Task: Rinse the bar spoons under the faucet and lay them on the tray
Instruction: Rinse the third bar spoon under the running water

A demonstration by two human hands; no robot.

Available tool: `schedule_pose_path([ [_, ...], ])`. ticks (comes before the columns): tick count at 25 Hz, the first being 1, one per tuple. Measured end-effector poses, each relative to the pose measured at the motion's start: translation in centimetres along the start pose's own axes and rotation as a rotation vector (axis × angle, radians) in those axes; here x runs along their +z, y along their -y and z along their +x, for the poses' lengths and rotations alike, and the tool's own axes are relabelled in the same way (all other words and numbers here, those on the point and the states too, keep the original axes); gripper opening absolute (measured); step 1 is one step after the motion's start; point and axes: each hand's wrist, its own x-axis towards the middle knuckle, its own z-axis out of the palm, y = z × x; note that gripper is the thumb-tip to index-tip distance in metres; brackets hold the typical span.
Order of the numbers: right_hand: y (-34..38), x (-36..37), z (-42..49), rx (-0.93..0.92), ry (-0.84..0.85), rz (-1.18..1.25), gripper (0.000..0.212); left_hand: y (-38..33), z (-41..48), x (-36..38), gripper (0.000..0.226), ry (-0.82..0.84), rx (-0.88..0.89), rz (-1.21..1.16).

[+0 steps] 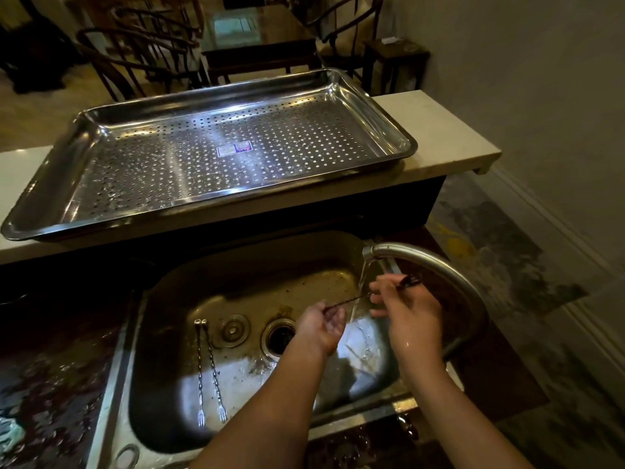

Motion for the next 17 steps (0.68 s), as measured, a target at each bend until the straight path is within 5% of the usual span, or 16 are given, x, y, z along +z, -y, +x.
schedule_pose_path([
  [5, 2.0, 3.6, 3.5, 0.206, 0.31, -0.176, 0.024, -0.1, 0.4, -2.4, 0.025, -0.083, -0.009, 0.114],
  [13, 2.8, 1.4, 1.1, 0.152, 0.447, -0.296, 0.008, -2.7, -1.3, -7.9, 0.026, -0.189, 0.172, -0.077],
  [17, -0.4, 1.0, 0.2, 0.135, 0.665, -0.759, 0.014, -5.1, -2.6, -10.6, 0.019, -0.304, 0.353, -0.091],
])
